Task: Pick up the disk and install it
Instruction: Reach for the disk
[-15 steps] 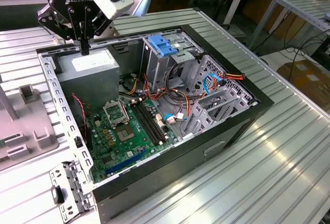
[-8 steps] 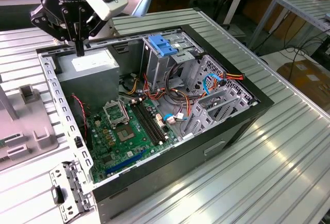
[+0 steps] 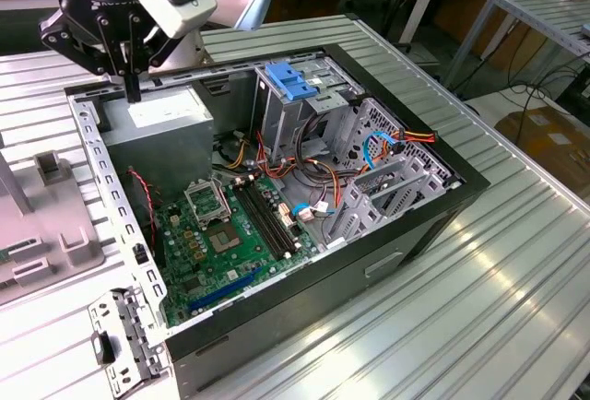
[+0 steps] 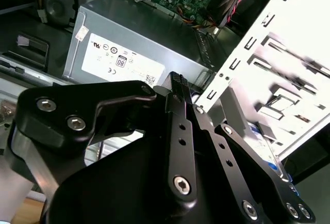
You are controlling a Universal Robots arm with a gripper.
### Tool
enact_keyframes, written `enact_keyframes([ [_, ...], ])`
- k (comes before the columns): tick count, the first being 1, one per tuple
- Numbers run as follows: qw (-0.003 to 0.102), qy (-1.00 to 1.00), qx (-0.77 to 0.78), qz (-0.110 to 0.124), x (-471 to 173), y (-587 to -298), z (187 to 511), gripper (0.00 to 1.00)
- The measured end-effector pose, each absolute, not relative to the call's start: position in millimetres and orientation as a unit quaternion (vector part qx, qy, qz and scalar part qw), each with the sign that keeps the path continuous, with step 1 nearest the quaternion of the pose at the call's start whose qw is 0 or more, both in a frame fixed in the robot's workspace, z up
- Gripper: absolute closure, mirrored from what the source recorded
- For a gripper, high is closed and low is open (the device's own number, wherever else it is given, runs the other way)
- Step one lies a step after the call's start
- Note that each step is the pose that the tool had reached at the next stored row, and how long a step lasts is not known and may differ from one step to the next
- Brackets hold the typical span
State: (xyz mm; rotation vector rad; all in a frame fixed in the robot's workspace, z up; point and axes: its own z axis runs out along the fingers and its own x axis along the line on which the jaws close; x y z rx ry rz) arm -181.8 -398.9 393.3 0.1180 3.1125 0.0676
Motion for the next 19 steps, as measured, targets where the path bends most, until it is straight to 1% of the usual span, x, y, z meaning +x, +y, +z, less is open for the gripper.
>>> enact_keyframes([
  [19,0.013,0.999,0.038,0.022,-214.8,-398.9,393.3,0.89],
])
